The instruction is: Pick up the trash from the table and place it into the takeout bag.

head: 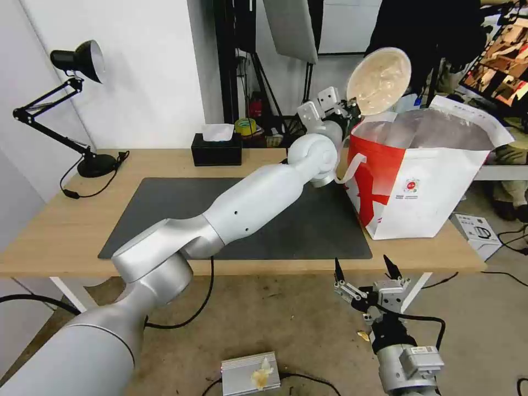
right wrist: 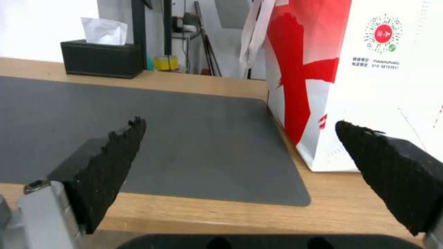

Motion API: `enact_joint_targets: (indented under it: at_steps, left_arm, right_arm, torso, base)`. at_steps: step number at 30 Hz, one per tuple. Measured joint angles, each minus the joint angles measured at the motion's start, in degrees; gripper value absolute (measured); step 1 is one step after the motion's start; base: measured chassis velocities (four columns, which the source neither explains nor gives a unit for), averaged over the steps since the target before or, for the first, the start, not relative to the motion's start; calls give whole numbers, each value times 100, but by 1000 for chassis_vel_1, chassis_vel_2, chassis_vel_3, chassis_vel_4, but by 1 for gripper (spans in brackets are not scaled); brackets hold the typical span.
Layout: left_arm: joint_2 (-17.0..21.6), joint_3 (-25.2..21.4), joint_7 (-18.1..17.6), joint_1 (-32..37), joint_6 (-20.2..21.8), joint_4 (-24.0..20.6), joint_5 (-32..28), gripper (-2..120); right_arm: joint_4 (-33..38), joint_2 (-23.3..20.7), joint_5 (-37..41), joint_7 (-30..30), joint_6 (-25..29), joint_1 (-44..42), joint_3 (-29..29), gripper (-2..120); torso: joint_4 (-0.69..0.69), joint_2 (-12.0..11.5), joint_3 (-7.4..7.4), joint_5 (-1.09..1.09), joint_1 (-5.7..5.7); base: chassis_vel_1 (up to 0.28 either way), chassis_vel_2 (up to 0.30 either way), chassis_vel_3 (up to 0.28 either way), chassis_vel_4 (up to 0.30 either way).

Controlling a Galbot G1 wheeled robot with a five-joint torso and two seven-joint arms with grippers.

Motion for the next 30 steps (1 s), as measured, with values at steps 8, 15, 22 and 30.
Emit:
enact_joint_targets:
  at_steps: [8, 15, 22, 30]
  left_arm:
    - [4, 358, 500, -78, 74, 452, 176, 0]
    - [5, 742, 680, -119, 74, 771, 509, 0]
    - [7, 867, 772, -134, 69, 905, 610, 0]
    - [13, 1008, 1102, -132, 62, 960, 832, 0]
  right_arm:
    - [0, 0, 0, 0, 0, 0, 0, 100]
    - [0, 0, 0, 0, 0, 0, 0, 100]
    - [0, 0, 0, 0, 0, 0, 0, 100]
    - [0, 0, 0, 0, 0, 0, 0, 100]
  torso:
    - [0, 0, 0, 0, 0]
    - [0, 0, 0, 0, 0]
    - [0, 0, 0, 0, 0]
    - [0, 0, 0, -1, 0]
  base:
    - [0, 0, 0, 0]
    - [0, 0, 0, 0]
    - [0, 0, 0, 0]
    - [0, 0, 0, 0]
